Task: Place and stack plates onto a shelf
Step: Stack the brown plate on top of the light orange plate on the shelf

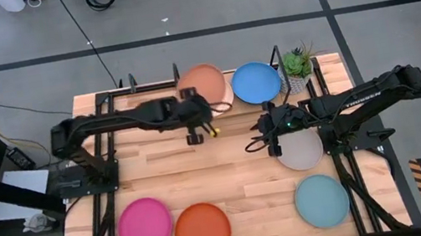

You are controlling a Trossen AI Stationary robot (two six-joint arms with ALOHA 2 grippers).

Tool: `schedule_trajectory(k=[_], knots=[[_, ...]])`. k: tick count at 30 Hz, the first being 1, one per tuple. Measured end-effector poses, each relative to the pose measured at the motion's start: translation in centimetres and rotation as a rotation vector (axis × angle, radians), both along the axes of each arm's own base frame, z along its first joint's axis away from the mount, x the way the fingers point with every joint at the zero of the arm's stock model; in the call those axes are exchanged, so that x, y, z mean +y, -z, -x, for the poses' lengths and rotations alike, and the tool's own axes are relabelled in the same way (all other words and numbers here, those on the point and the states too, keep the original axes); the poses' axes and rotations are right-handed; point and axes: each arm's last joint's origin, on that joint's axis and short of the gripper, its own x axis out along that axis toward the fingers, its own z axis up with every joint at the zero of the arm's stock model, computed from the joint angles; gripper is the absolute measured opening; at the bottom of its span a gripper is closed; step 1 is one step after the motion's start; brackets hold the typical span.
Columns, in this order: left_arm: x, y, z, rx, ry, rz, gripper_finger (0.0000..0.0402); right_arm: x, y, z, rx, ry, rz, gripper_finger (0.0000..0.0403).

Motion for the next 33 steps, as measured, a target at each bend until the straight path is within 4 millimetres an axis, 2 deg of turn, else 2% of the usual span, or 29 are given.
schedule_trajectory(k=[4,9,16,24,28,33], knots=[[-0.7,1.3,-1.8,0.053,0.084,-0.037,0.0016,0.0,0.0,0.1,0.007,0.000,0.000,0.0155],[-0.5,2.0,-2.6,0.060,0.127,-0.009,0.0016,-0.1,-0.3,0.7,0.015,0.030,-0.003,0.0155],[2.7,2.2,-2.9,-0.018,0.107,0.078,0.0017,-0.1,-1.3,1.4,-0.034,0.031,-0.007,0.0154],[6.7,5.2,-3.7,-0.004,0.050,0.137,0.0017,0.5,-1.4,1.8,-0.031,0.025,0.017,0.0146],[7.5,6.9,-3.9,0.050,0.027,0.156,0.0018,0.7,-1.3,2.0,-0.011,0.054,0.034,0.0143],[7.5,7.2,-3.8,0.061,0.010,0.172,0.0018,0.8,-1.3,2.2,-0.005,0.066,0.030,0.0142]])
